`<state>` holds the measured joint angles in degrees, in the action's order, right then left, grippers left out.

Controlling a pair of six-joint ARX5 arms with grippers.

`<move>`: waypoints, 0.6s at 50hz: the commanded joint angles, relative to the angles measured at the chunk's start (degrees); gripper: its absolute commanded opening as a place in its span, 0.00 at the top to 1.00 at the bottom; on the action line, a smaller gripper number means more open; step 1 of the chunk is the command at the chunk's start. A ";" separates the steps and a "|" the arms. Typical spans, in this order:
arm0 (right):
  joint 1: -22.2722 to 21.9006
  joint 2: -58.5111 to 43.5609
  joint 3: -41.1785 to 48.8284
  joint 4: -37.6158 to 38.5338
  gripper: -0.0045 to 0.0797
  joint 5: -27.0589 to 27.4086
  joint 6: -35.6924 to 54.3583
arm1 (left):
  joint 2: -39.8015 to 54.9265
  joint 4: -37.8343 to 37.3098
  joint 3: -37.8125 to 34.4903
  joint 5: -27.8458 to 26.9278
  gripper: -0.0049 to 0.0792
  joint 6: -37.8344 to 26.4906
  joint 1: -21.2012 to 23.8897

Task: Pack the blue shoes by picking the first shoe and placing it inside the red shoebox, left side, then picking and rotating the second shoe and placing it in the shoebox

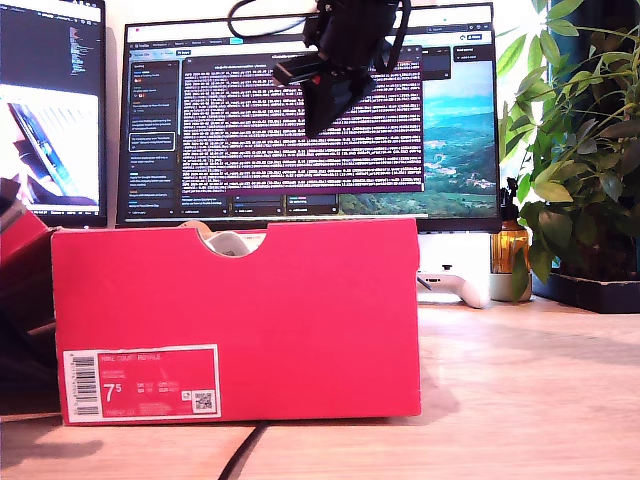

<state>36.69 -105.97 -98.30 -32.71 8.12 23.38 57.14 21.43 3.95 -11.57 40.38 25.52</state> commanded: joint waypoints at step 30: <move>-9.11 3.82 -0.57 -6.64 0.96 -8.24 -8.57 | -10.47 -8.13 -1.09 -3.91 0.96 -3.37 0.44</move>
<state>27.79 -105.25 -98.30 -39.18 0.84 15.03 48.97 14.17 3.95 -15.55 38.11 25.54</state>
